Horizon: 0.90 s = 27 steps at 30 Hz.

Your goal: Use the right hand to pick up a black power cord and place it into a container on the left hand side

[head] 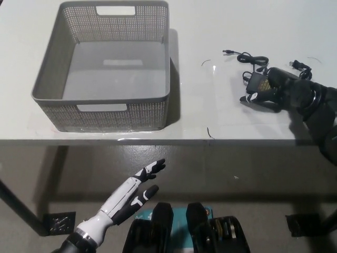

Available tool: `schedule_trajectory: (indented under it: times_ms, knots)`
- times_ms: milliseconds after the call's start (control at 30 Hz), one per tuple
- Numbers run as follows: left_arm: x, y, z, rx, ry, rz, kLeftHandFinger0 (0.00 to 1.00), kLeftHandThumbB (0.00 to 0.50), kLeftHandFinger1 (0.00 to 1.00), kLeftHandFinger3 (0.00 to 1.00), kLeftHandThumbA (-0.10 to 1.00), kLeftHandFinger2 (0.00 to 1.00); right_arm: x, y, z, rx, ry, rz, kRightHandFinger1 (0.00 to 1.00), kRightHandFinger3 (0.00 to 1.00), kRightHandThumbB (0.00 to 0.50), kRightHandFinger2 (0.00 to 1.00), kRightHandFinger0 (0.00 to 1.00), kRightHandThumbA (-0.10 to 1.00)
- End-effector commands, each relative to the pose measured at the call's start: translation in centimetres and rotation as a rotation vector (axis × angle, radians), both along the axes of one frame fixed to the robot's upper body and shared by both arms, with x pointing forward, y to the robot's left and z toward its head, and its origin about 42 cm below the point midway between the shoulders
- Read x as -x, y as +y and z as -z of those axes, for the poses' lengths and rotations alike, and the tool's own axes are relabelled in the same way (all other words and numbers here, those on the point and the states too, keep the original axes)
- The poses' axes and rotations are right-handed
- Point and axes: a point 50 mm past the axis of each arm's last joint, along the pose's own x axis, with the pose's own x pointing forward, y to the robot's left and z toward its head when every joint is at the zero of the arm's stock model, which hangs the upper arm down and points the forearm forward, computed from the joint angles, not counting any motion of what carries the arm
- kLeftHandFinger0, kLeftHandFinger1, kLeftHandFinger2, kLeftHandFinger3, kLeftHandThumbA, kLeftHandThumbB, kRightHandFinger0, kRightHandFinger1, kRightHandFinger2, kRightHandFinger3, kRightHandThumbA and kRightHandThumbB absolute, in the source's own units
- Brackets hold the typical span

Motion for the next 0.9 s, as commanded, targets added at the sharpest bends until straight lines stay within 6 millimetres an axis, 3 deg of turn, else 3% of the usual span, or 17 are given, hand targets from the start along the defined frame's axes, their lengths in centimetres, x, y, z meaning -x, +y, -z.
schedule_trajectory:
  times_ms: [0,33,67,133,167,333,500,567,633,733,833,867]
  knots:
    - [-0.8,0.0,-1.9,-0.002,-0.070,0.010,1.00,0.388,1.00,1.00,1.00,1.00,-0.2,-0.6,-1.2,-0.025,-0.226,0.058,0.28,0.37,0.172,0.35,0.20,-0.03]
    - [-0.8,0.0,-1.9,-0.002,-0.070,0.010,1.00,0.389,1.00,1.00,1.00,1.00,-0.2,-0.6,-1.1,-0.024,-0.233,0.060,0.26,0.40,0.202,0.39,0.07,-0.09]
    - [-0.9,0.0,-1.9,0.001,-0.068,0.010,1.00,0.388,1.00,1.00,1.00,1.00,-0.2,-0.8,-1.3,-0.024,-0.291,0.082,0.29,0.52,0.154,0.56,0.00,-0.10]
    - [-0.9,0.0,-1.9,-0.001,-0.070,0.013,1.00,0.384,1.00,1.00,1.00,1.00,-0.2,-0.9,-1.6,-0.048,-0.318,0.092,0.53,0.83,0.138,0.85,0.08,-0.10]
    - [-0.9,0.1,-1.9,-0.002,-0.073,0.014,1.00,0.383,1.00,1.00,1.00,1.00,-0.3,-1.0,-1.8,-0.053,-0.325,0.093,0.61,0.93,0.142,0.91,0.14,-0.10]
    - [-1.1,0.1,-2.0,-0.005,-0.080,0.011,1.00,0.391,1.00,1.00,1.00,1.00,-0.5,-0.7,-2.5,-0.056,-0.368,0.078,0.67,0.98,0.154,0.95,0.22,-0.10]
    - [-1.4,0.1,-2.2,-0.010,-0.087,0.011,1.00,0.390,1.00,1.00,1.00,1.00,-0.6,-0.4,-2.8,-0.063,-0.389,0.074,0.63,0.96,0.150,0.93,0.20,-0.10]
    - [-1.4,0.1,-2.3,-0.009,-0.090,0.013,1.00,0.381,1.00,1.00,1.00,1.00,-0.7,-0.2,-3.2,-0.059,-0.406,0.071,0.57,0.96,0.147,0.90,0.14,-0.10]
    - [-1.4,0.1,-2.3,-0.009,-0.088,0.014,1.00,0.380,1.00,1.00,1.00,1.00,-0.8,-0.2,-3.5,-0.070,-0.419,0.075,0.59,1.00,0.138,0.94,0.13,-0.10]
    - [-1.4,0.2,-2.2,-0.010,-0.083,0.014,1.00,0.382,1.00,1.00,1.00,1.00,-1.1,-0.2,-5.3,-0.104,-0.511,0.063,0.59,1.00,0.136,0.91,0.12,-0.10]
    - [-1.5,0.3,-2.3,-0.016,-0.080,0.014,1.00,0.373,1.00,1.00,1.00,1.00,-1.5,-0.1,-7.4,-0.130,-0.582,0.059,0.63,1.00,0.120,0.96,0.15,-0.10]
    - [-1.5,0.3,-2.3,-0.018,-0.080,0.014,1.00,0.372,1.00,1.00,1.00,1.00,-1.7,-0.1,-8.5,-0.126,-0.620,0.054,0.60,1.00,0.133,0.96,0.13,-0.10]
